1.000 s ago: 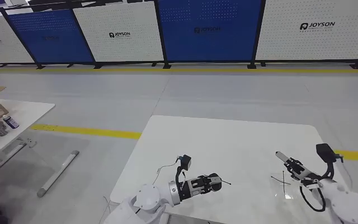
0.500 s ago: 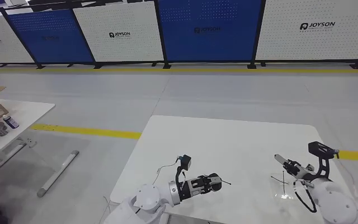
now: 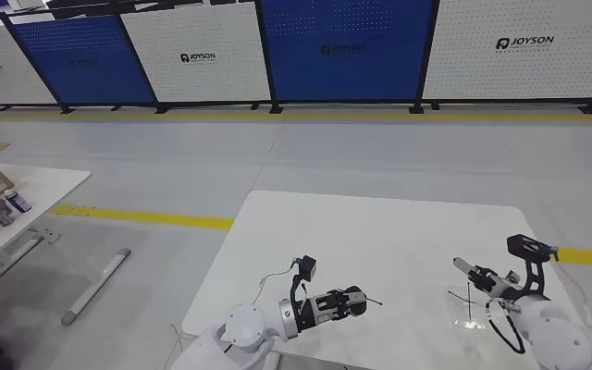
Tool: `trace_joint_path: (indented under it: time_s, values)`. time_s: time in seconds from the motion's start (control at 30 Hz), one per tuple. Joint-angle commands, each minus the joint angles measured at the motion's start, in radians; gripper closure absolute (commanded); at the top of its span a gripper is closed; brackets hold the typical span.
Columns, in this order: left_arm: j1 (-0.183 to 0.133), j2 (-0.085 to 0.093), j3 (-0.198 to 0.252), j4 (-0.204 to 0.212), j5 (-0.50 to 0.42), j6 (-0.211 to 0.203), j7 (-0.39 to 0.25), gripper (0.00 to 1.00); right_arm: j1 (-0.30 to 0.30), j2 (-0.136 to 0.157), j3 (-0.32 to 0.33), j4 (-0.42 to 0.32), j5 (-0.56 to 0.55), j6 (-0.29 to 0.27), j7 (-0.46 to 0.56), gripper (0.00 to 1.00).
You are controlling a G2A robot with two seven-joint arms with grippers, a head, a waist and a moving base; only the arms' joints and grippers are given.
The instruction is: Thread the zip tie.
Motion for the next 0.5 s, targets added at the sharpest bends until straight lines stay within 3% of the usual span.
trace_joint_path:
  time_s: [0.0, 0.2, 0.47]
  values:
    - [0.0, 0.0, 0.0, 0.0, 0.0, 0.0, 0.0, 1.0, 0.004, 0.004, 0.002, -0.02, -0.043, 0.008, 0.055, 0.0]
    - [0.0, 0.0, 0.0, 0.0, 0.0, 0.0, 0.0, 1.0, -0.022, 0.013, 0.001, -0.106, -0.167, 0.041, 0.164, 0.0]
    - [0.0, 0.0, 0.0, 0.0, 0.0, 0.0, 0.0, 1.0, -0.028, 0.014, 0.003, -0.119, -0.164, 0.04, 0.175, 0.0]
